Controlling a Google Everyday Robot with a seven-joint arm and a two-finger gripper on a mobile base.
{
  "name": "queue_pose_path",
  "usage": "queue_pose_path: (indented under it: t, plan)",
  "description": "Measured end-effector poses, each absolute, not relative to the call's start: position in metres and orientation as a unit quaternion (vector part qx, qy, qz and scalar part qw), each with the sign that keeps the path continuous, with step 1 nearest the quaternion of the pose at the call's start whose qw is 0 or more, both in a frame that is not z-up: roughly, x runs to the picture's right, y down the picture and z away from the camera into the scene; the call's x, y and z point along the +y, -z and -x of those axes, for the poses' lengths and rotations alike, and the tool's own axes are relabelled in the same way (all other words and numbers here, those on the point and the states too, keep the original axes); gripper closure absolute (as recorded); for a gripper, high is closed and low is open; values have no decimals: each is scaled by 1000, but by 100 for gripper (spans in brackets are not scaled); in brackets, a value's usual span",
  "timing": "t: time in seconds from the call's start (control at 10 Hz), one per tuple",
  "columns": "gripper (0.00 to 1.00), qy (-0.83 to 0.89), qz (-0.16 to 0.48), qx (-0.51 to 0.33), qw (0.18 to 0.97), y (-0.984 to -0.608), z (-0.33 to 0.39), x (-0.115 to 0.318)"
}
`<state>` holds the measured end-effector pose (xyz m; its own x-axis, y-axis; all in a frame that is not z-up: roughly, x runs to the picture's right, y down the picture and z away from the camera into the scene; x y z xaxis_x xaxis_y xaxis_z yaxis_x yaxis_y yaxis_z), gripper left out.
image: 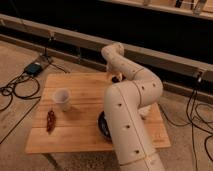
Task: Place the eraser in the ceramic cup
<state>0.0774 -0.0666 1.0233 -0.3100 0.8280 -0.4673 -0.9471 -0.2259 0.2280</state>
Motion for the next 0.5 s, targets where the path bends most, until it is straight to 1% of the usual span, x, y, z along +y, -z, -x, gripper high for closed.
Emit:
queue_pose_path:
  t: [0.5]
  plan:
    - [35, -779, 98, 256, 563, -1042, -92, -70]
